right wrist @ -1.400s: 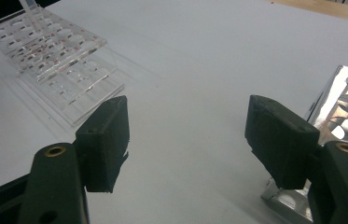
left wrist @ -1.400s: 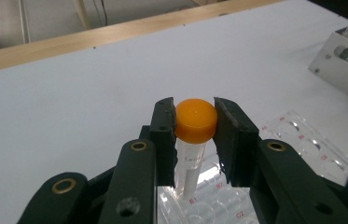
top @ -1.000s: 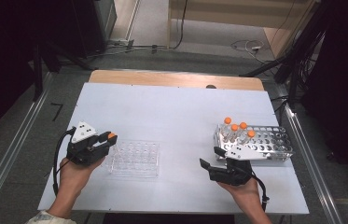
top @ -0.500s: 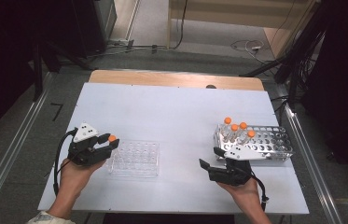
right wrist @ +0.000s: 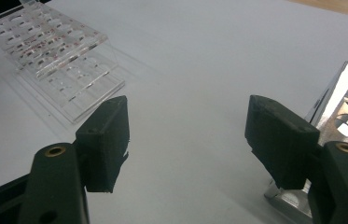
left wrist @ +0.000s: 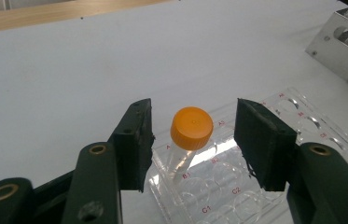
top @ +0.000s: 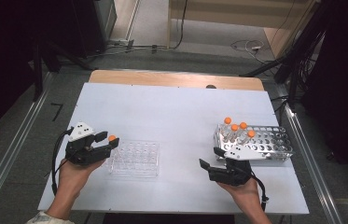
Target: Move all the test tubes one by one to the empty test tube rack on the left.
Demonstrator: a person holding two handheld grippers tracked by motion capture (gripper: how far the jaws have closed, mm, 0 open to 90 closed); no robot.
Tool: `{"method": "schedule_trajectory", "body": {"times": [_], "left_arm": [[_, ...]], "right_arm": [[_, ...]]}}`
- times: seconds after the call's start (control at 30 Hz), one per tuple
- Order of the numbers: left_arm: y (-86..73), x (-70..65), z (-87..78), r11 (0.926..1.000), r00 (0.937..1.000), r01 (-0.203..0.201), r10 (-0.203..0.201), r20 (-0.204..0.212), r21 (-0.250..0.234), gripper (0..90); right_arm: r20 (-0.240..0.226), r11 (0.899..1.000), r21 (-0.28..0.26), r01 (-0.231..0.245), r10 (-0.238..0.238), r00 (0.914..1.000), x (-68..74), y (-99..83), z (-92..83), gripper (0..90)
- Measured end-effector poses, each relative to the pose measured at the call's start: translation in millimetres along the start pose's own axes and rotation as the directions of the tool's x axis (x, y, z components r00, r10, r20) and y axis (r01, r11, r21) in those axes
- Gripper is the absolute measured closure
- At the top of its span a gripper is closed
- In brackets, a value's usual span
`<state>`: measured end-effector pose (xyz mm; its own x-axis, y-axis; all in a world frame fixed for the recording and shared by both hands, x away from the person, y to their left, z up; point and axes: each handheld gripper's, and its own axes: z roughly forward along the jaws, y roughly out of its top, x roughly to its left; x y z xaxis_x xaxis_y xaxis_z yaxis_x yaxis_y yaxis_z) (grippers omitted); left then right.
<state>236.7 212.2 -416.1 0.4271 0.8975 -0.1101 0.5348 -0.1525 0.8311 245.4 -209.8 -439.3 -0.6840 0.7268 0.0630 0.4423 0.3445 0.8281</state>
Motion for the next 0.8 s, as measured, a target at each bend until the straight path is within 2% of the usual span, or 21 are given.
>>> {"method": "schedule_trajectory", "body": {"times": [0.17,0.27,0.47,0.8], "left_arm": [[2.3,-2.0,-4.0,0.9988,0.9997,0.024,-0.023,0.003,-0.044,36.2],[3.1,-4.0,-4.7,0.9982,0.9995,0.031,-0.03,0.007,-0.052,28.2],[3.7,-10.1,-2.6,0.9984,0.9994,0.02,-0.018,0.029,-0.053,23.5],[5.4,-24.4,-2.8,0.9973,0.9974,-0.005,0.011,0.071,-0.073,23.4]], "right_arm": [[0.007,1.0,-0.01,-0.006,0.006,1.0,-1.8,0.3,-2.9,29.2],[0.015,1.0,-0.014,-0.011,0.011,0.9998,-3.9,0.0,-5.7,29.2],[0.045,0.999,-0.035,-0.035,0.037,0.9983,-14.6,-0.6,-16.3,29.2],[0.117,0.995,-0.065,-0.069,0.076,0.9902,-34.7,-4.4,-34.4,29.2]]}}
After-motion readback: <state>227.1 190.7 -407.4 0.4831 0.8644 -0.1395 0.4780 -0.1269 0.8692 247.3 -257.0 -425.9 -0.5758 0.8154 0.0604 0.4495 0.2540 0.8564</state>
